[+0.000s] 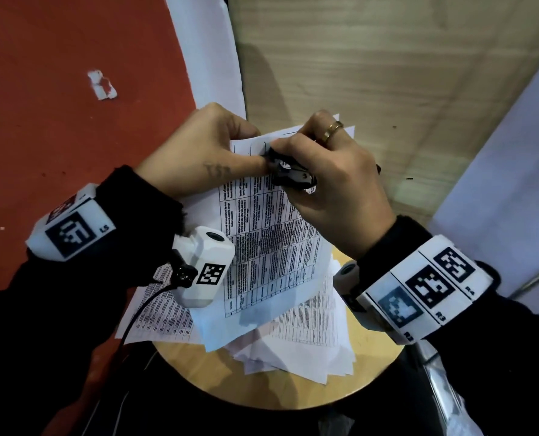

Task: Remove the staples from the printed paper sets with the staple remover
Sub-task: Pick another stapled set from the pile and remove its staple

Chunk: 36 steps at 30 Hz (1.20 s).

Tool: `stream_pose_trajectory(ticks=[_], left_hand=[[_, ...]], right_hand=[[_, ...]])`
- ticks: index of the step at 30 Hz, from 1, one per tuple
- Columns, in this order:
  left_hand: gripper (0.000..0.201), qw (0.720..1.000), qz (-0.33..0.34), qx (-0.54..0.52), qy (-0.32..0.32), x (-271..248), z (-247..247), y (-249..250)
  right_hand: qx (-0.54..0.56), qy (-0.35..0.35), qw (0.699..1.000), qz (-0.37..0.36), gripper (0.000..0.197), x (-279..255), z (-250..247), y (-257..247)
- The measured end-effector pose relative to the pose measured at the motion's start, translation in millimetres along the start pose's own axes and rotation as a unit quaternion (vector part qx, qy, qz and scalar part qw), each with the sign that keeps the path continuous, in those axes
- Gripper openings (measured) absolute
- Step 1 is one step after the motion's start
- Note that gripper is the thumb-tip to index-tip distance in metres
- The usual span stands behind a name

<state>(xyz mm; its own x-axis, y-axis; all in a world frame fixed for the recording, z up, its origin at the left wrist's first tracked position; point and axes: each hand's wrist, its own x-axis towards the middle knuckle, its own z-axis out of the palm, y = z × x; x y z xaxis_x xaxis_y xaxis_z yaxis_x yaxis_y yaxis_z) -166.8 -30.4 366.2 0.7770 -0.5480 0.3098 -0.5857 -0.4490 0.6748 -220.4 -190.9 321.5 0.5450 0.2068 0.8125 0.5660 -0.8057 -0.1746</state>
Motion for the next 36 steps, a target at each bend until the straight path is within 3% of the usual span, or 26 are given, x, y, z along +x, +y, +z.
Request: stream_pose_trajectory(ticks=[8, 15, 21, 26, 36], left_hand=[[0.044, 1.0, 0.015, 0.005, -0.006, 0, -2, 0], [0.017, 0.996, 0.013, -0.064, -0.065, 0, -1, -4], [0.017, 0.989, 0.006, -0.114, -0.095, 1, -4, -9], [0.018, 0.988, 0.016, -0.142, -0.057, -1, 2, -10], [0.014, 0.975, 0.018, -0.217, -0.047, -7, 0, -2]], right_hand=[[-0.038, -0.011, 0.999, -0.016, 0.031, 5, -1, -5], [-0.041, -0.009, 0.998, -0.039, 0.023, 2, 0, -2], [0.004, 0.001, 1.0, -0.007, 0.023, 1, 1, 2], [0.034, 0.026, 0.999, 0.027, 0.021, -4, 1, 4], [0.154, 0.075, 0.983, 0.068, 0.025, -4, 0, 6]])
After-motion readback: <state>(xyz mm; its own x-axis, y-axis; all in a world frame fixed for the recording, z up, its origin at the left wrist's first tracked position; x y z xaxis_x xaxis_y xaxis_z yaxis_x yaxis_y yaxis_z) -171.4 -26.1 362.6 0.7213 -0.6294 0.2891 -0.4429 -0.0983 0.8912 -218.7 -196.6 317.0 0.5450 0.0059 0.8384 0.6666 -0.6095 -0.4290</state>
